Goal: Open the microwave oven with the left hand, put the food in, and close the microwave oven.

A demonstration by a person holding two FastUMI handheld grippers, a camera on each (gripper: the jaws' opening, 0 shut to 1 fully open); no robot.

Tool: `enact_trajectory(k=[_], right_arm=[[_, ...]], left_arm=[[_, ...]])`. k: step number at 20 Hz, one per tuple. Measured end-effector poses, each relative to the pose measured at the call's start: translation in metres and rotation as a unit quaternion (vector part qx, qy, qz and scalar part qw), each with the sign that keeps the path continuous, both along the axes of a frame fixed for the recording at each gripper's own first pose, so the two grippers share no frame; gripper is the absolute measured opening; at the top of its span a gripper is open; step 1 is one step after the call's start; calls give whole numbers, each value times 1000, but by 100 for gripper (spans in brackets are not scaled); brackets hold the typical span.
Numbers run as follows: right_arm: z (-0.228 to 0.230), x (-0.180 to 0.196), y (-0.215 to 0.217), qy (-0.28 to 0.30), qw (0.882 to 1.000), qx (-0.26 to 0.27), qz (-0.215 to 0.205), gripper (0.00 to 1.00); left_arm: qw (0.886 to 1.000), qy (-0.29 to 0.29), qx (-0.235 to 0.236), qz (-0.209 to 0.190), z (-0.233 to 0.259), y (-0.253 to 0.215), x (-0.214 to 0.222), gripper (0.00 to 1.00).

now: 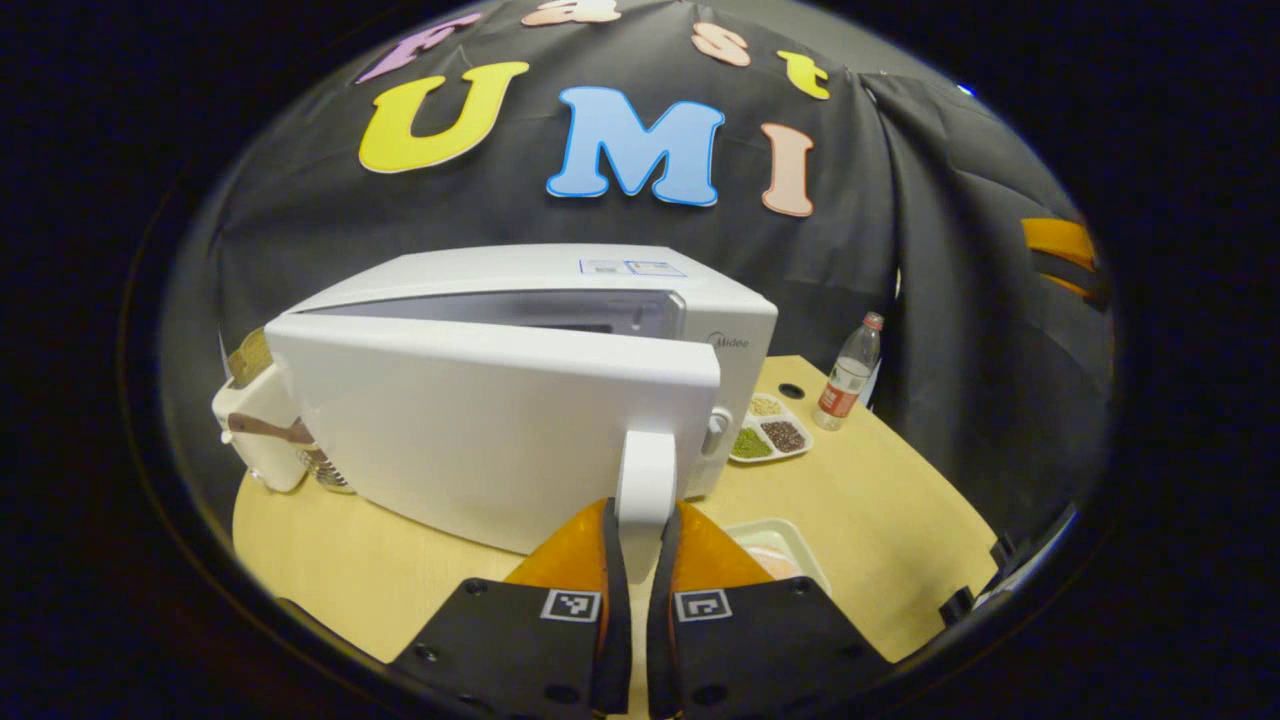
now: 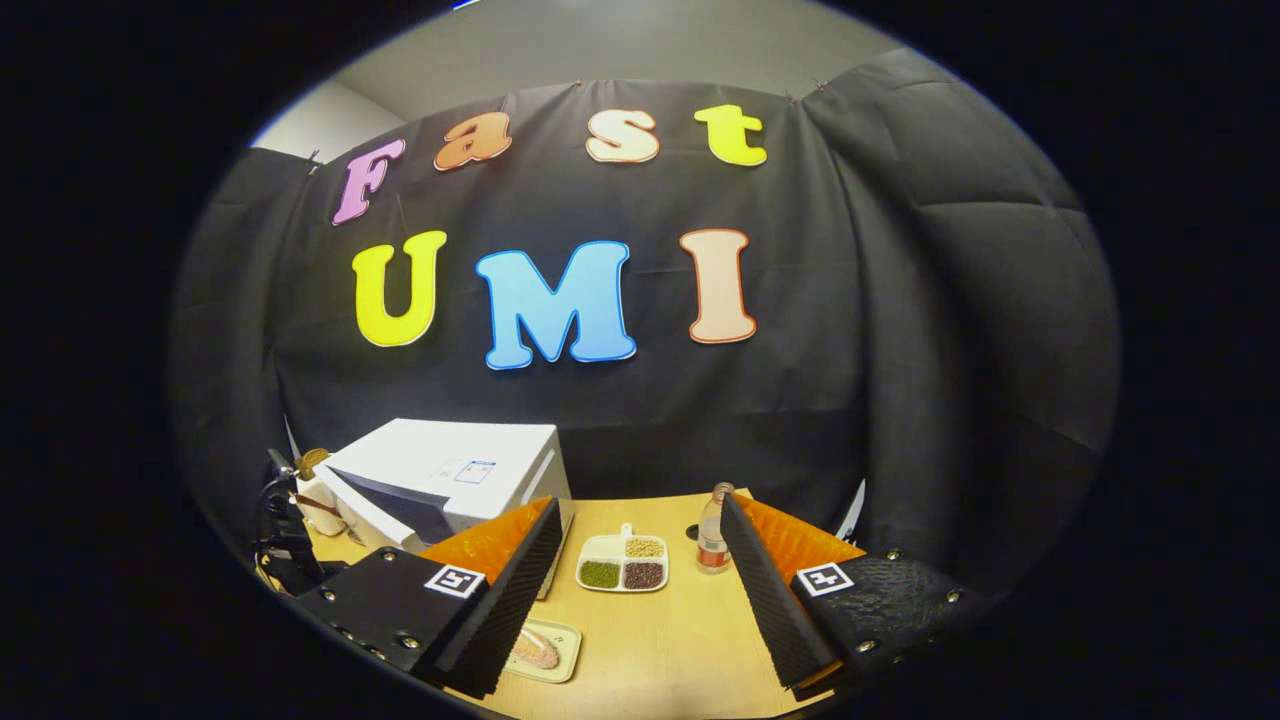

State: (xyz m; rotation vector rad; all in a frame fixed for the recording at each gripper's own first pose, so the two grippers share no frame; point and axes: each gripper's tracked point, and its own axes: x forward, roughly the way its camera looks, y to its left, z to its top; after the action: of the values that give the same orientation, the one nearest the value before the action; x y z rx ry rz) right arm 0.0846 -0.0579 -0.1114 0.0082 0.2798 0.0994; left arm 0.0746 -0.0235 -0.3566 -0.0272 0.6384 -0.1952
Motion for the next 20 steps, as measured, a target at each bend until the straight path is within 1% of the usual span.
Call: enact_trajectory(k=[8,11,16,20], right_arm=[[8,-14,63,-11,998,-1,63,98],[4,-20,87,-4,997,0,79,98],[-3,-29,129,6,995,1,104,98],[-10,-35,168,17,991,2,130,98]], left_arm=[[1000,11,5,-25,8,35,-69,13],[999,14,15,-34,13,54,-94,13],[999,22,20,-45,15,87,-129,13],[997,30,29,-65,17,117,-154,13]])
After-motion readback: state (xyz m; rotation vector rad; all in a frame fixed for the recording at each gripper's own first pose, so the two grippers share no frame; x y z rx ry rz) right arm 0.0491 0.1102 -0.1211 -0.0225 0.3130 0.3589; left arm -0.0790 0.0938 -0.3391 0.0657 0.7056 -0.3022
